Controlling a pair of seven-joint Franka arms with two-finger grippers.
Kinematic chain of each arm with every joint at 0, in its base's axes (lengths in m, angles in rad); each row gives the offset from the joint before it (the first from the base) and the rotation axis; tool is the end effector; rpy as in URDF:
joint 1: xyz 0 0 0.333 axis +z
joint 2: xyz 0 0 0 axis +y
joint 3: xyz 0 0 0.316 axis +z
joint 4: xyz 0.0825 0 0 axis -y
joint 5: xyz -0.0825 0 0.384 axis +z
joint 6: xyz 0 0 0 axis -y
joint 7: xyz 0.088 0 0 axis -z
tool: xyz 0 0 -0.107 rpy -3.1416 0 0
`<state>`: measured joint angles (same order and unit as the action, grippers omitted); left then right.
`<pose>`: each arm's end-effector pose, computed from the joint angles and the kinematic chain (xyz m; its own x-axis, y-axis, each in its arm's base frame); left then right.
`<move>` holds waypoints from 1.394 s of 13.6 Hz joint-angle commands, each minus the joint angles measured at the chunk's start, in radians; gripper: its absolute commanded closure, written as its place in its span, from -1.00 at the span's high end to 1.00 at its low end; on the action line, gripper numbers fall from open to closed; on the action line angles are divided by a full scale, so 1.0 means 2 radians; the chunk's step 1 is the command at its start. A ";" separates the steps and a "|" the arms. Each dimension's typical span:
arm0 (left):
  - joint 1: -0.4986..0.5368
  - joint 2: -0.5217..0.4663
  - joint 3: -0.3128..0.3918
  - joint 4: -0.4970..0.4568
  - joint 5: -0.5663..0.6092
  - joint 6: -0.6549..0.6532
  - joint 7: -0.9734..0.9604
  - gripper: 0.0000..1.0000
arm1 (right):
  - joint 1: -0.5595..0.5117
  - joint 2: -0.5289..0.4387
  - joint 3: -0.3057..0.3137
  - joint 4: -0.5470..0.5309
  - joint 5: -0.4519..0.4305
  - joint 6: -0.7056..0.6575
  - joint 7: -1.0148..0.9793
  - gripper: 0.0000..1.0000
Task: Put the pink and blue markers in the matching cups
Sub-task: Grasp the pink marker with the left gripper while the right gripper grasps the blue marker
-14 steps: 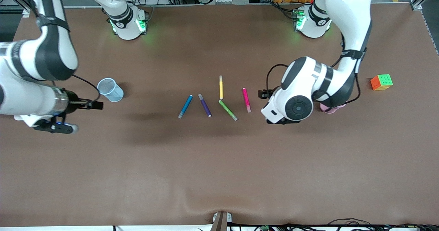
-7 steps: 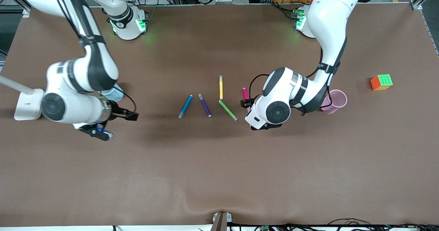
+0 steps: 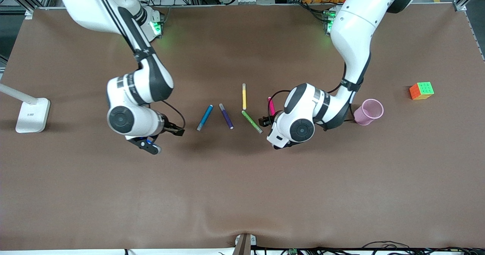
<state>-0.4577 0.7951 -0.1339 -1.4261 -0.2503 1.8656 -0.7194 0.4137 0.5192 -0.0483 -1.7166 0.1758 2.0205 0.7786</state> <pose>0.5679 -0.3864 0.2050 0.8560 0.2385 -0.4587 0.2597 -0.9655 -0.0173 0.5980 0.2425 0.2719 0.8477 -0.4760 -0.2343 -0.4734 -0.8780 0.0709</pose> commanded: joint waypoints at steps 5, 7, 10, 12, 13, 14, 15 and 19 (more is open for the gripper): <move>0.004 0.022 0.006 -0.009 -0.004 0.005 0.002 0.67 | 0.043 0.045 -0.003 -0.016 0.006 0.080 0.049 0.88; 0.003 0.027 0.006 -0.009 -0.005 0.006 -0.001 0.58 | 0.050 0.055 -0.003 -0.016 0.009 0.088 0.049 0.66; 0.000 0.027 0.006 -0.008 -0.008 0.006 -0.001 0.36 | 0.054 0.062 -0.003 -0.016 0.033 0.101 0.049 0.49; -0.001 0.033 0.006 -0.008 -0.008 0.007 0.000 0.28 | 0.055 0.068 -0.003 -0.017 0.033 0.108 0.049 0.45; -0.001 0.034 0.006 -0.008 -0.008 0.008 0.000 0.17 | 0.059 0.068 -0.003 -0.017 0.033 0.109 0.049 0.27; -0.001 0.034 0.006 -0.008 -0.010 0.011 -0.002 0.09 | 0.060 0.069 -0.003 -0.017 0.033 0.108 0.049 0.14; -0.008 0.034 0.005 -0.007 -0.010 0.017 -0.007 0.05 | 0.060 0.069 -0.003 -0.017 0.034 0.108 0.049 0.13; -0.012 0.040 0.005 -0.007 -0.017 0.026 -0.003 -0.58 | 0.064 0.073 -0.003 -0.017 0.034 0.110 0.049 0.07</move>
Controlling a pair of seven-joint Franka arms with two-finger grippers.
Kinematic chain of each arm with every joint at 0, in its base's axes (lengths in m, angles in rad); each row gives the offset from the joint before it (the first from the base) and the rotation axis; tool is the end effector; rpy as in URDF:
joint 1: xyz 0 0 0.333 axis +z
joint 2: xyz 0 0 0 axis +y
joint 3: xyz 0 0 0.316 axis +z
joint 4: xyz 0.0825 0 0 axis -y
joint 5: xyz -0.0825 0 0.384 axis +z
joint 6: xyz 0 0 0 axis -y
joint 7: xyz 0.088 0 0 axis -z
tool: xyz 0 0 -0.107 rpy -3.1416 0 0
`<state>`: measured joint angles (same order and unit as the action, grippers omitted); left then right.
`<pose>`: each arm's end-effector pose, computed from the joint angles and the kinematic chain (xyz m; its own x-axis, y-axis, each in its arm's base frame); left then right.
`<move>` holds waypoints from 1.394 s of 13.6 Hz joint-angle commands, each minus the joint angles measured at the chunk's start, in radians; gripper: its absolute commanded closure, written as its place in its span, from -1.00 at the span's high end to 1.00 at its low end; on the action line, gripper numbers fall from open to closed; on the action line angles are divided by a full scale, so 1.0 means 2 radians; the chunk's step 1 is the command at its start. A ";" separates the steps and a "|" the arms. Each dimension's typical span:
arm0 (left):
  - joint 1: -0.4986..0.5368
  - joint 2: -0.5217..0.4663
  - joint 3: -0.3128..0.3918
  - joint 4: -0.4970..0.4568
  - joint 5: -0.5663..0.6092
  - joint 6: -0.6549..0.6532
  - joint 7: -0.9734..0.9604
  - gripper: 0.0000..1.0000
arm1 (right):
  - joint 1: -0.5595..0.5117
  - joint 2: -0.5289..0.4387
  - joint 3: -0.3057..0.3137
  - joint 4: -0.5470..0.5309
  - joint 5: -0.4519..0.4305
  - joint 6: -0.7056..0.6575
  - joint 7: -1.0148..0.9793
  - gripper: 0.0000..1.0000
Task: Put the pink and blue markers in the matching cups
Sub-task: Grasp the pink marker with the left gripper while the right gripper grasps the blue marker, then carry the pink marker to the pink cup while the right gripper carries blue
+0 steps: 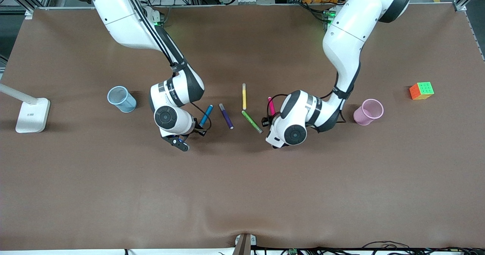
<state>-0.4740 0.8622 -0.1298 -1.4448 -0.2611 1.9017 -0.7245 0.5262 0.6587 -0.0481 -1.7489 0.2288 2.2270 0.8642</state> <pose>0.5527 -0.3886 0.1536 0.8317 0.2559 -0.4928 0.2642 -0.9630 -0.0542 0.5686 0.3049 0.1822 0.8370 -0.5035 -0.2143 -0.5030 -0.8621 0.0611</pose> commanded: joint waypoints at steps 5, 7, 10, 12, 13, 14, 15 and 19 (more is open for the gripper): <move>0.003 -0.005 0.007 0.004 -0.011 0.006 -0.004 -1.00 | 0.008 0.008 -0.004 -0.001 0.008 0.013 0.007 -0.12; 0.038 -0.044 0.006 0.008 -0.007 -0.001 0.002 -1.00 | 0.011 0.009 -0.004 -0.001 0.008 0.016 0.007 -0.18; 0.077 -0.100 0.003 0.014 -0.005 -0.039 0.001 -1.00 | 0.012 0.010 -0.004 -0.001 0.008 0.016 0.007 -0.66; 0.084 -0.133 0.010 0.013 0.009 -0.058 0.003 -1.00 | 0.012 0.010 -0.004 0.000 0.008 0.016 0.007 -1.00; 0.092 -0.146 0.014 0.013 0.028 -0.070 0.005 -1.00 | 0.012 0.009 -0.003 0.001 0.008 0.016 0.007 -1.00; 0.100 -0.159 0.014 0.013 0.045 -0.077 0.003 -1.00 | 0.012 0.009 -0.004 0.001 0.008 0.016 0.007 -1.00; 0.099 -0.164 0.015 0.013 0.058 -0.079 0.006 -1.00 | 0.010 0.008 -0.004 0.001 0.008 0.015 0.005 -1.00; 0.104 -0.199 0.014 0.014 0.184 -0.080 0.052 -1.00 | 0.005 -0.015 -0.004 0.005 0.007 0.006 -0.003 -1.00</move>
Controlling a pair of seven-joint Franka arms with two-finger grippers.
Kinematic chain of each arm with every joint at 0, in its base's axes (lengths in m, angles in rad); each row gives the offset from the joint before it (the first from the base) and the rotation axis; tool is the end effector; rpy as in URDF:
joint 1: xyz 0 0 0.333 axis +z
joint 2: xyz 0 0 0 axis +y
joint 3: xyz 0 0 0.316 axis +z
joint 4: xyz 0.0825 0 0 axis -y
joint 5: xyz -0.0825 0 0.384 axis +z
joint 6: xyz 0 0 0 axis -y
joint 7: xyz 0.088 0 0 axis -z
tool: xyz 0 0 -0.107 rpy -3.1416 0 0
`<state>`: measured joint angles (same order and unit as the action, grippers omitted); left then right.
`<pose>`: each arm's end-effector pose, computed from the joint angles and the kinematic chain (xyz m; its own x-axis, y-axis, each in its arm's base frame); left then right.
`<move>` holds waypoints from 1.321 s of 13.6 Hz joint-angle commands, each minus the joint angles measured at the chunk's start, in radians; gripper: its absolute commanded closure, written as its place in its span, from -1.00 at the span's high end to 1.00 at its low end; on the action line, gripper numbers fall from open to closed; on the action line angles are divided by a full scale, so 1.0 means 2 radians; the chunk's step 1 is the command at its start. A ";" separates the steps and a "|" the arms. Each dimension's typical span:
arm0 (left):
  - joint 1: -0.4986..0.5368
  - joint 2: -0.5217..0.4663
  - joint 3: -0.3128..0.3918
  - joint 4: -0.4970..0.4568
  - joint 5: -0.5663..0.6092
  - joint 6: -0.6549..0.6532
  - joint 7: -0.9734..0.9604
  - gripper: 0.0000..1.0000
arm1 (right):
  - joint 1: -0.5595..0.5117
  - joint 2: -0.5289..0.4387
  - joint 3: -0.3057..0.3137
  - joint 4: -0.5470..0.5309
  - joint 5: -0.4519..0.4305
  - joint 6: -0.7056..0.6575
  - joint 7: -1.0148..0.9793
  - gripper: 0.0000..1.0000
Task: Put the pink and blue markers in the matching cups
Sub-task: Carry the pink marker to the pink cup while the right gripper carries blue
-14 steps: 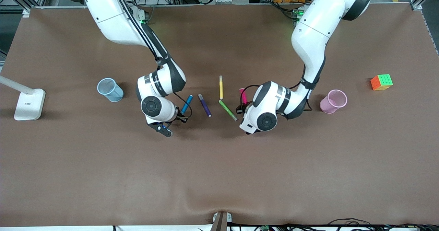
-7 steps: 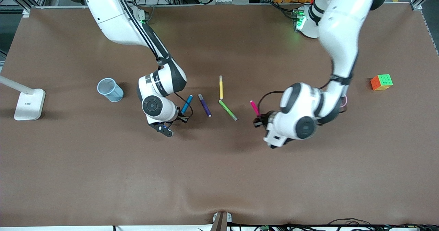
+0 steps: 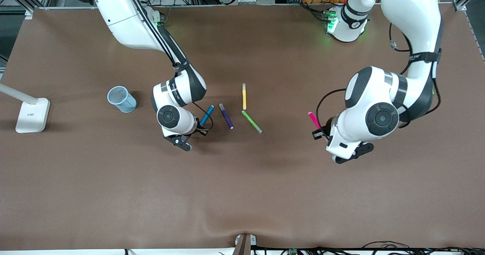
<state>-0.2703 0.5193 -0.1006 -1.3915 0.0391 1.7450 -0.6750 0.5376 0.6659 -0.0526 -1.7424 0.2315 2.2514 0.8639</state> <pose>0.6459 -0.2342 0.3974 0.9438 0.3018 -0.1349 0.2915 -0.9522 -0.0914 0.5702 0.3104 0.1818 0.8434 -0.4994 -0.1980 -0.5013 -0.8641 0.0440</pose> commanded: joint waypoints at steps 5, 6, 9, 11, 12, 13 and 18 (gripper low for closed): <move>0.058 -0.084 -0.005 -0.042 0.036 -0.028 0.045 -1.00 | -0.038 -0.098 -0.005 -0.004 0.002 -0.075 -0.162 -1.00; 0.068 -0.101 -0.005 -0.065 0.039 -0.027 0.046 -1.00 | -0.052 -0.113 -0.005 -0.007 0.001 -0.080 -0.208 -1.00; 0.087 -0.181 -0.006 -0.183 0.062 0.020 0.082 -1.00 | -0.105 -0.172 -0.004 -0.051 0.002 -0.057 -0.374 -1.00; 0.097 -0.230 -0.007 -0.260 0.082 0.088 0.105 -1.00 | -0.140 -0.201 -0.004 -0.063 0.003 -0.066 -0.458 -1.00; 0.115 -0.239 -0.009 -0.280 0.082 0.108 0.126 -1.00 | -0.161 -0.215 -0.002 -0.075 0.005 -0.066 -0.509 -1.00; 0.123 -0.253 -0.009 -0.312 0.082 0.140 0.133 -1.00 | -0.180 -0.232 -0.002 -0.092 0.010 -0.063 -0.560 -1.00; 0.157 -0.302 -0.009 -0.445 0.082 0.287 0.186 -1.00 | -0.257 -0.323 -0.004 -0.215 0.115 -0.059 -0.804 -1.00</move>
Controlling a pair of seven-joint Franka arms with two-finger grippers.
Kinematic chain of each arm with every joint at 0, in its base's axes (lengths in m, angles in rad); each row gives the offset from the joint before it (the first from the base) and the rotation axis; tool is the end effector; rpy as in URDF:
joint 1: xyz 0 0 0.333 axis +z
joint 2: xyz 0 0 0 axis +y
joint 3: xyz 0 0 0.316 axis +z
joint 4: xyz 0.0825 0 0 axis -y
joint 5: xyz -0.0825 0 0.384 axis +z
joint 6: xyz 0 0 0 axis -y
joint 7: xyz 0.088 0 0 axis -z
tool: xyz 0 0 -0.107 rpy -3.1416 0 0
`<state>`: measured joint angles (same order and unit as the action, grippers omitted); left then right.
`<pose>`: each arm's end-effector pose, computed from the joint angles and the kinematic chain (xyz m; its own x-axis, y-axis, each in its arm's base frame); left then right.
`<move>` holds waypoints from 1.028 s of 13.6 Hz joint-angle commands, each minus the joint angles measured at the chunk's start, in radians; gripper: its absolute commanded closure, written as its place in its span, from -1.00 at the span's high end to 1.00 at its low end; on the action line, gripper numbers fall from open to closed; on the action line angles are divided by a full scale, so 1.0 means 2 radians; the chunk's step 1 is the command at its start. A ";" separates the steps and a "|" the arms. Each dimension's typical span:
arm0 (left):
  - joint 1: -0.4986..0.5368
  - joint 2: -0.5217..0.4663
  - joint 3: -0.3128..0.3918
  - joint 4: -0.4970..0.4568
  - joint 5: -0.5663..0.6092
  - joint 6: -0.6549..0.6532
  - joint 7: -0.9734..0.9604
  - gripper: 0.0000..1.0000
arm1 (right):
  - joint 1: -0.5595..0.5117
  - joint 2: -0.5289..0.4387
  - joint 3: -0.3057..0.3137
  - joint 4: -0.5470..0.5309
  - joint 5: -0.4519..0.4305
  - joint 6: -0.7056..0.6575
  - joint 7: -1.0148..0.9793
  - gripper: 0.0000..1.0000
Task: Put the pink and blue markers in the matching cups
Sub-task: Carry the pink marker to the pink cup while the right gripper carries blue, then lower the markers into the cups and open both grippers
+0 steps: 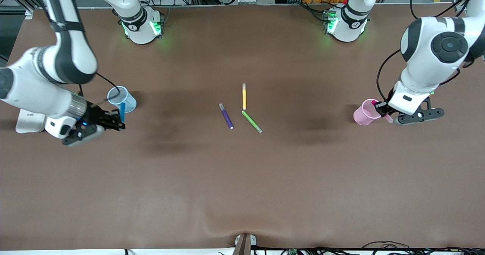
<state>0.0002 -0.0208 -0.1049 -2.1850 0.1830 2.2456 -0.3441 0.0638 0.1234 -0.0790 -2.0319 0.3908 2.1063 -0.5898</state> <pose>0.5347 -0.0511 0.4052 0.9853 0.1222 0.1197 0.1365 -0.9834 -0.1196 0.5713 0.0101 0.3852 0.9343 0.3402 0.1062 0.3563 -0.8848 -0.3004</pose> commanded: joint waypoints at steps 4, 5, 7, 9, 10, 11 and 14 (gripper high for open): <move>0.041 -0.030 -0.006 -0.110 0.010 0.133 0.053 -1.00 | -0.078 -0.061 0.009 -0.123 0.107 0.009 -0.258 -1.00; 0.041 -0.029 -0.006 -0.121 0.010 0.152 0.053 -1.00 | -0.082 -0.059 0.009 -0.128 0.119 0.009 -0.282 -1.00; 0.057 -0.016 -0.006 -0.126 0.010 0.178 0.058 -1.00 | -0.093 -0.059 0.009 -0.136 0.122 0.007 -0.316 -1.00; 0.069 0.006 -0.006 -0.127 0.010 0.218 0.088 -1.00 | -0.102 -0.056 0.009 -0.137 0.137 -0.004 -0.373 -1.00; 0.068 0.012 -0.006 -0.131 0.010 0.226 0.088 -1.00 | -0.106 -0.053 0.009 -0.137 0.152 -0.012 -0.395 -1.00; 0.067 0.016 -0.006 -0.133 0.010 0.235 0.087 -1.00 | -0.110 -0.047 0.009 -0.138 0.157 -0.016 -0.404 -1.00; 0.067 0.030 -0.006 -0.132 0.010 0.237 0.087 -1.00 | -0.116 -0.040 0.008 -0.144 0.169 -0.015 -0.416 -1.00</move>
<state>0.1274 0.0317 -0.1105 -2.4438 0.1833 2.6987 -0.1719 -0.1376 0.0431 -0.0780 -2.3012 0.6871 2.0802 -1.3684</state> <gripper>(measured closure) 0.824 0.837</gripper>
